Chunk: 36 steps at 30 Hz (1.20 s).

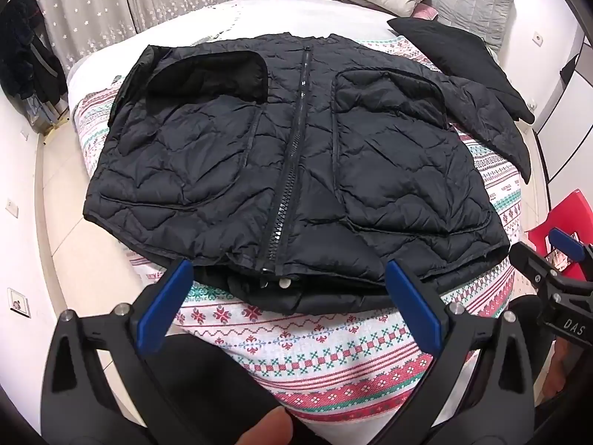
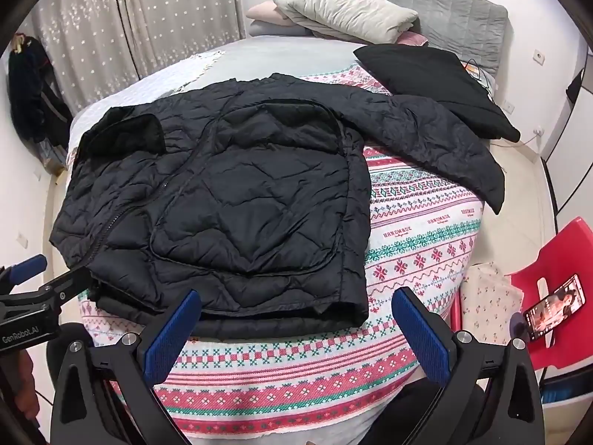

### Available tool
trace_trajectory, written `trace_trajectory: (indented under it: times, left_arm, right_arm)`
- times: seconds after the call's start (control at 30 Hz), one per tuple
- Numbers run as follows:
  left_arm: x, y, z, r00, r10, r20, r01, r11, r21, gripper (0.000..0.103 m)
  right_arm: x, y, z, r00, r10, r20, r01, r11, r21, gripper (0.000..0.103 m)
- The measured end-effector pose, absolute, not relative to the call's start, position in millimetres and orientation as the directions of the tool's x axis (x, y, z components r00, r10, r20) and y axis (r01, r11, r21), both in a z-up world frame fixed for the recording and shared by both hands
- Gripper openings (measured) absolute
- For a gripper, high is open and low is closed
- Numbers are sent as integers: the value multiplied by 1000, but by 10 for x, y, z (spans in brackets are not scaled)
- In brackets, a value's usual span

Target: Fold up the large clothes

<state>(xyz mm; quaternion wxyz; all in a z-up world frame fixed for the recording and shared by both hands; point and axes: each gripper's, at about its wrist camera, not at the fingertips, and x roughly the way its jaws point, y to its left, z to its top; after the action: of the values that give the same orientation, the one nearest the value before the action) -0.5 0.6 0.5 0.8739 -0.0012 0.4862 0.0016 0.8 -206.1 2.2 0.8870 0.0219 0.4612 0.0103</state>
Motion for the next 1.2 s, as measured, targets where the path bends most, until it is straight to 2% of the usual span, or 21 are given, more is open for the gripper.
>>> trace_trajectory:
  times: [1.07, 1.2]
  left_arm:
    - [50, 102, 31, 516, -13, -857, -4, 1000, -17, 103]
    - [82, 188, 41, 524, 22, -851, -36, 999, 4, 103]
  right_arm:
    - [118, -2023, 6, 568, 49, -821, -35, 999, 36, 103]
    - [171, -2024, -5, 566, 44, -824, -45, 999, 23, 103]
